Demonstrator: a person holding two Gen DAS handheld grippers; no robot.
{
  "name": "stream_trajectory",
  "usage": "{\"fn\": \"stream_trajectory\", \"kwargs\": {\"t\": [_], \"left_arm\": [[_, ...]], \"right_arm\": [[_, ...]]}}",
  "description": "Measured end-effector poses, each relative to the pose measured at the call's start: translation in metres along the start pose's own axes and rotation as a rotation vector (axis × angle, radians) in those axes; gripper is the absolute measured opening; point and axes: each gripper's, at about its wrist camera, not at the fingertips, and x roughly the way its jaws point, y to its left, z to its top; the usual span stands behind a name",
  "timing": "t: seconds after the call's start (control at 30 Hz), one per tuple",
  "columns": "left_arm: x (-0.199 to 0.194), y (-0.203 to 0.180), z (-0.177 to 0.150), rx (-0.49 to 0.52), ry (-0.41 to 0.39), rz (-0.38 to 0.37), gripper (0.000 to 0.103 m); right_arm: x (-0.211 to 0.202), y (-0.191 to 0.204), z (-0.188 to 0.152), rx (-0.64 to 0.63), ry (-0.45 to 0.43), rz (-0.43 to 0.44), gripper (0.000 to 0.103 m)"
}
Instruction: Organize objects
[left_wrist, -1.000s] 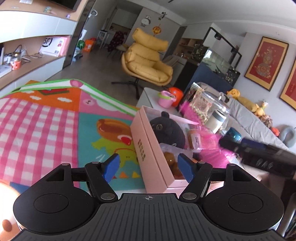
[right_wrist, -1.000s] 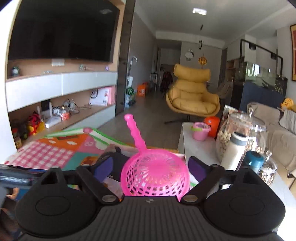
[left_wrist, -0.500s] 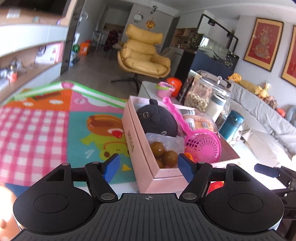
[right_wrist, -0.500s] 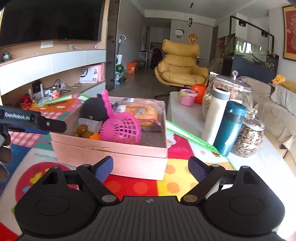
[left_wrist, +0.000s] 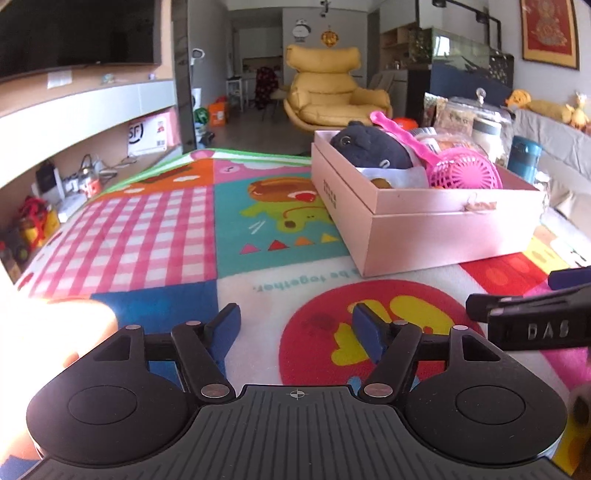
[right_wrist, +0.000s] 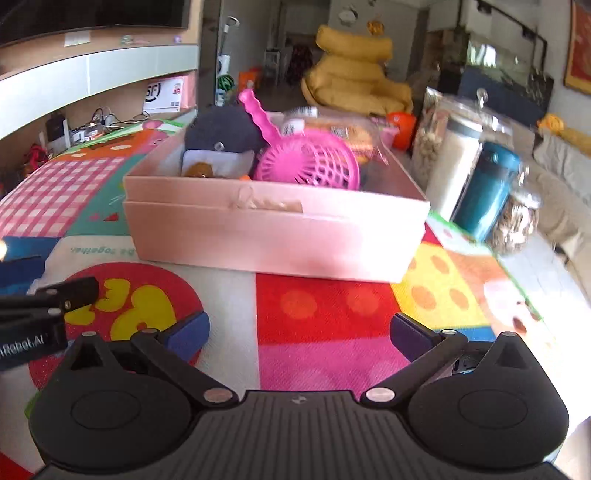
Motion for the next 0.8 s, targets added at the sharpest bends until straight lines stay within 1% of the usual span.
{"fn": "stream_trajectory", "kwargs": {"t": [0.03, 0.07, 0.13, 0.23, 0.37, 0.47, 0.63, 0.8], "left_arm": [[0.000, 0.000, -0.001, -0.005, 0.001, -0.005, 0.070], [0.000, 0.001, -0.001, -0.013, 0.001, -0.012, 0.070], [-0.001, 0.001, -0.002, -0.013, -0.001, -0.039, 0.071], [0.001, -0.008, -0.002, 0.006, 0.002, -0.075, 0.071], [0.002, -0.010, -0.001, -0.028, 0.006, -0.057, 0.072], [0.002, -0.010, -0.001, -0.030, 0.006, -0.056, 0.072], [0.002, -0.011, -0.001, -0.029, 0.006, -0.055, 0.072], [0.002, -0.010, -0.001, -0.025, 0.007, -0.052, 0.072]], "right_arm": [[0.001, -0.006, -0.002, 0.046, -0.003, 0.019, 0.103], [0.000, -0.008, -0.004, 0.049, -0.019, 0.027, 0.103], [-0.002, -0.006, -0.011, 0.012, -0.055, 0.023, 0.103], [-0.004, -0.004, -0.012, -0.003, -0.069, 0.017, 0.103], [-0.003, -0.007, -0.011, 0.008, -0.067, 0.027, 0.103], [-0.004, -0.006, -0.013, 0.007, -0.085, 0.018, 0.103], [-0.002, -0.012, -0.013, 0.020, -0.080, 0.049, 0.103], [-0.001, -0.010, -0.012, 0.015, -0.080, 0.047, 0.103]]}}
